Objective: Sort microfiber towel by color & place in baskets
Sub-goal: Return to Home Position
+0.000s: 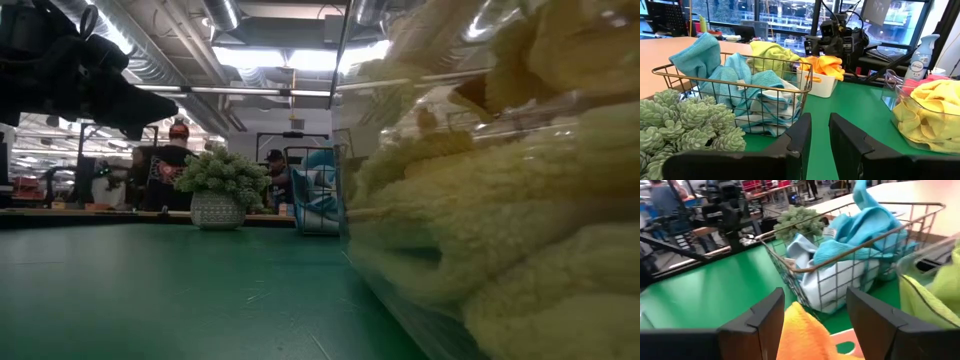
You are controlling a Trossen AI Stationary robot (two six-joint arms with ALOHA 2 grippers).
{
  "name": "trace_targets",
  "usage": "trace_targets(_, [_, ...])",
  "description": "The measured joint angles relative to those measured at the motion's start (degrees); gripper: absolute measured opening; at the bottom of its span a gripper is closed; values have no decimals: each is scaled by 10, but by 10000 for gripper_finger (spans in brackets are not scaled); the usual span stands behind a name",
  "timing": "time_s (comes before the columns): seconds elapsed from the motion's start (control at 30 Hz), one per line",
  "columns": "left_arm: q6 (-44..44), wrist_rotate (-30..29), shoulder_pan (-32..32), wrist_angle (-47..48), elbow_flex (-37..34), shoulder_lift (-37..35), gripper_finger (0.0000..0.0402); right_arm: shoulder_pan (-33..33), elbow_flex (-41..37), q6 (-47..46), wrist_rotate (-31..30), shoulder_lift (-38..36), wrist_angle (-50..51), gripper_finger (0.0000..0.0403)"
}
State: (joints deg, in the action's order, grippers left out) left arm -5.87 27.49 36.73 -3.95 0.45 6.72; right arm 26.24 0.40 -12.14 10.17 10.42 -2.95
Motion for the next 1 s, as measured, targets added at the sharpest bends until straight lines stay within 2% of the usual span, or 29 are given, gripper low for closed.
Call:
trace_targets(0.37, [0, 0, -2, 0, 0, 0, 64, 0, 0, -28, -3, 0, 2, 211])
trace_targets(0.57, [0, -32, -46, 1, 0, -13, 64, -6, 0, -28, -6, -6, 3, 211])
trace_targets(0.73, [0, -60, -90, 2, 0, -40, 64, -49, 0, -28, -12, -26, 4, 211])
trace_targets(1.0, [0, -65, -159, 0, 0, -66, 64, -133, 0, -28, -12, -61, 4, 211])
